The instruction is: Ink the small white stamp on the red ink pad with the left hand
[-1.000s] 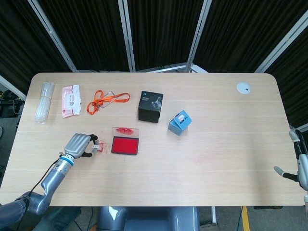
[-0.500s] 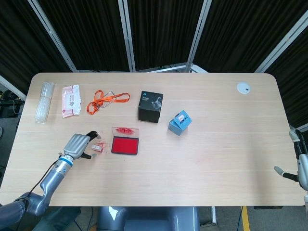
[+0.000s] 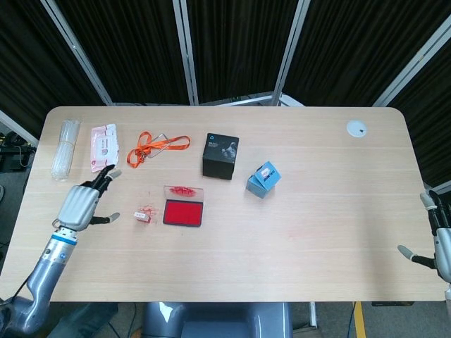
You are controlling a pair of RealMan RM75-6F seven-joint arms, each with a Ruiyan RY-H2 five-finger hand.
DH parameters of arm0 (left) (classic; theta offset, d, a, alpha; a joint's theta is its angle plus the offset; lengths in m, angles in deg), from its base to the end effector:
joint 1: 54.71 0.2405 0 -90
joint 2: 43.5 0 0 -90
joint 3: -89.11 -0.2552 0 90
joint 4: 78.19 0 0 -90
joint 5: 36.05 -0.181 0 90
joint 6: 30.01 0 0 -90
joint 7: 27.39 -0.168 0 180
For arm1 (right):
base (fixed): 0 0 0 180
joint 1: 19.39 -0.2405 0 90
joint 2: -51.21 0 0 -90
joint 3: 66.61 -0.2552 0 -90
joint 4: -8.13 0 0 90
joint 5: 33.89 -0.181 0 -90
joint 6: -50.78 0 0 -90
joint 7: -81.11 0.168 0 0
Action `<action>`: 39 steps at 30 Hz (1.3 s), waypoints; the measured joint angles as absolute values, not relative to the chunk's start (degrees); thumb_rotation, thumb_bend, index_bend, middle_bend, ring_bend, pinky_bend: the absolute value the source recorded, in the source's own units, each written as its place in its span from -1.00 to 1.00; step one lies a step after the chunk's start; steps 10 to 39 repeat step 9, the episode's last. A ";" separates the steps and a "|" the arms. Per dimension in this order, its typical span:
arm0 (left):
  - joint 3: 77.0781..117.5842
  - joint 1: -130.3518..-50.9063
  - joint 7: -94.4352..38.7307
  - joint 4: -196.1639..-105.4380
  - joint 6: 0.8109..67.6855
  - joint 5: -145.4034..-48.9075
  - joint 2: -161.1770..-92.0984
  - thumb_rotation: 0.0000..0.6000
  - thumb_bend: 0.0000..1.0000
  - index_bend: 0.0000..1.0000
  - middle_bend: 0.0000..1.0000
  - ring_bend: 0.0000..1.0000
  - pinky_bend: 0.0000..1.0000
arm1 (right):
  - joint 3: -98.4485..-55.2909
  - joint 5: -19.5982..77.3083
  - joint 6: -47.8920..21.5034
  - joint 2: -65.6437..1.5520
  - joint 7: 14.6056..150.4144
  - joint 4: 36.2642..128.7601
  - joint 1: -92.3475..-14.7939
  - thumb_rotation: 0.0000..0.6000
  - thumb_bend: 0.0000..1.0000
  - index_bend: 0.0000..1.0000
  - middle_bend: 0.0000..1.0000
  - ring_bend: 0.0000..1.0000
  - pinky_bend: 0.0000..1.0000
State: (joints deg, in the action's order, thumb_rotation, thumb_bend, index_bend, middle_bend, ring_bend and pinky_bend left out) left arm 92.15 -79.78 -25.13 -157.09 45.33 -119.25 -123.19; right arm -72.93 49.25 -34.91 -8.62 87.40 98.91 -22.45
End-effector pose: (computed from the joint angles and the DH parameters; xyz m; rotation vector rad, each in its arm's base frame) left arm -0.2430 0.3042 0.0938 -1.6186 -0.8818 -1.0798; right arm -0.3129 -0.2036 0.2267 1.2757 -0.8870 0.9224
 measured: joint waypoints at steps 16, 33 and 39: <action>91.09 -71.57 -38.99 -171.19 54.71 -118.43 -114.86 1.00 -1.00 -1.00 -1.00 -1.00 -1.00 | -72.40 50.84 -35.51 -8.73 87.08 98.86 -22.50 1.00 -1.00 -1.00 -1.00 -1.00 -1.00; 91.09 -71.57 -38.99 -171.19 54.71 -118.43 -114.86 1.00 -1.00 -1.00 -1.00 -1.00 -1.00 | -72.40 50.84 -35.51 -8.73 87.08 98.86 -22.50 1.00 -1.00 -1.00 -1.00 -1.00 -1.00; 91.09 -71.57 -38.99 -171.19 54.71 -118.43 -114.86 1.00 -1.00 -1.00 -1.00 -1.00 -1.00 | -72.40 50.84 -35.51 -8.73 87.08 98.86 -22.50 1.00 -1.00 -1.00 -1.00 -1.00 -1.00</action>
